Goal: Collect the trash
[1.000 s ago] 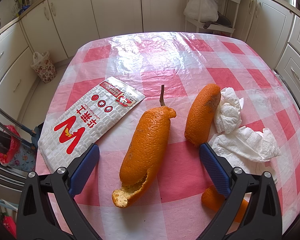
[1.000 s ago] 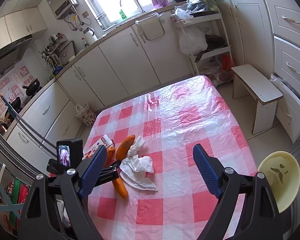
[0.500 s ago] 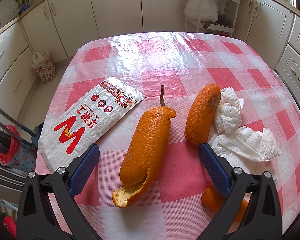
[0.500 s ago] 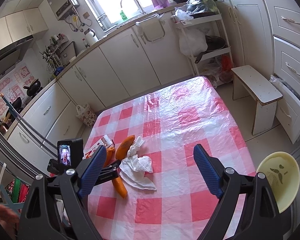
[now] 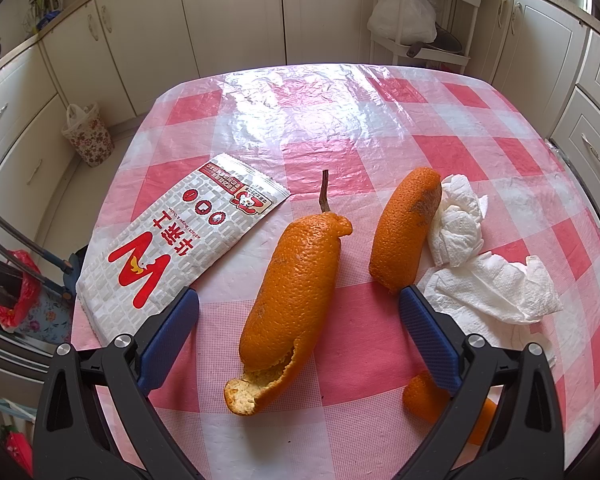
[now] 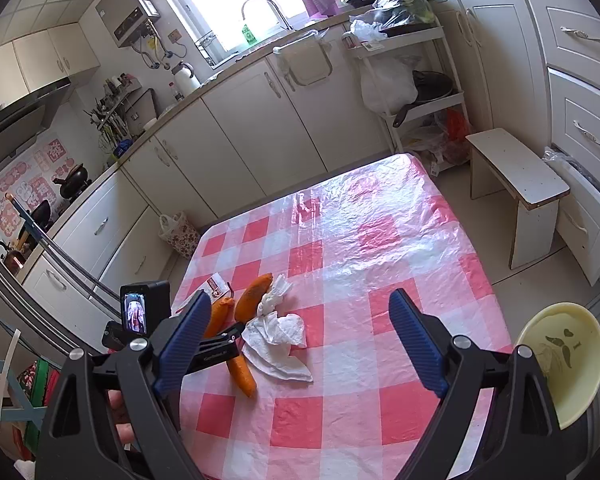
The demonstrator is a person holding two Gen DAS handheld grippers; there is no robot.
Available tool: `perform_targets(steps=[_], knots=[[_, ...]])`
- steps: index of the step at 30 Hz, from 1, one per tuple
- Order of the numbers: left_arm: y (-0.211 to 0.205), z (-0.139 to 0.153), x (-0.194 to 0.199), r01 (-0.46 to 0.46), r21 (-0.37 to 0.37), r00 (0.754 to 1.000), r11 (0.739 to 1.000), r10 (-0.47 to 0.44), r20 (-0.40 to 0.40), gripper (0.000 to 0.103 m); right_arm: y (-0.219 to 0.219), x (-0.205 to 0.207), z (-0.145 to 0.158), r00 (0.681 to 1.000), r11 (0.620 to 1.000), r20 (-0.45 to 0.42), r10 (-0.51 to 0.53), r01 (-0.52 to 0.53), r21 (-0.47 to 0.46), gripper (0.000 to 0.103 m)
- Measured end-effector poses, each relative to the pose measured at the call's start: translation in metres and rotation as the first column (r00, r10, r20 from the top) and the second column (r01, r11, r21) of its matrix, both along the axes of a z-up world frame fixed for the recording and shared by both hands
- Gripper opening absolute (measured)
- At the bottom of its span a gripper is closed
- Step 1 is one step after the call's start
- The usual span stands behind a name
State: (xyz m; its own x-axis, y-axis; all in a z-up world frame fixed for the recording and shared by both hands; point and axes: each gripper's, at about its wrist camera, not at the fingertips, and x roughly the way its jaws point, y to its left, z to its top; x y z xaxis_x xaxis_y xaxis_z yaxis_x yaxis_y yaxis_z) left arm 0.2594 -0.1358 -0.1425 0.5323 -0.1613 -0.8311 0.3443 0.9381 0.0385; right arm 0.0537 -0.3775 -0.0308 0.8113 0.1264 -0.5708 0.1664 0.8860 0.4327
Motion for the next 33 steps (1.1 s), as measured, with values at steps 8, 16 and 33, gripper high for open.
perform_targets(steps=[8,16,33], knots=[[0.0,0.0,0.0,0.0,0.0,1.0,1.0,0.0,0.0,0.096,-0.004,-0.002,0.0,1.0,1.0,0.007,0.009,-0.009,0.016,0.087],[0.02,0.019,-0.018,0.026,-0.115,0.995,0.993,-0.037,-0.088,0.096,0.001,0.002,-0.003,0.999,1.0,-0.019,0.026,-0.026,0.009,0.087],[0.092,0.041,0.005,0.081,0.046,0.997,0.996,-0.082,0.006,0.089,0.142,0.057,-0.052,0.821,0.819,-0.303,0.483,-0.546,-0.175,0.061]])
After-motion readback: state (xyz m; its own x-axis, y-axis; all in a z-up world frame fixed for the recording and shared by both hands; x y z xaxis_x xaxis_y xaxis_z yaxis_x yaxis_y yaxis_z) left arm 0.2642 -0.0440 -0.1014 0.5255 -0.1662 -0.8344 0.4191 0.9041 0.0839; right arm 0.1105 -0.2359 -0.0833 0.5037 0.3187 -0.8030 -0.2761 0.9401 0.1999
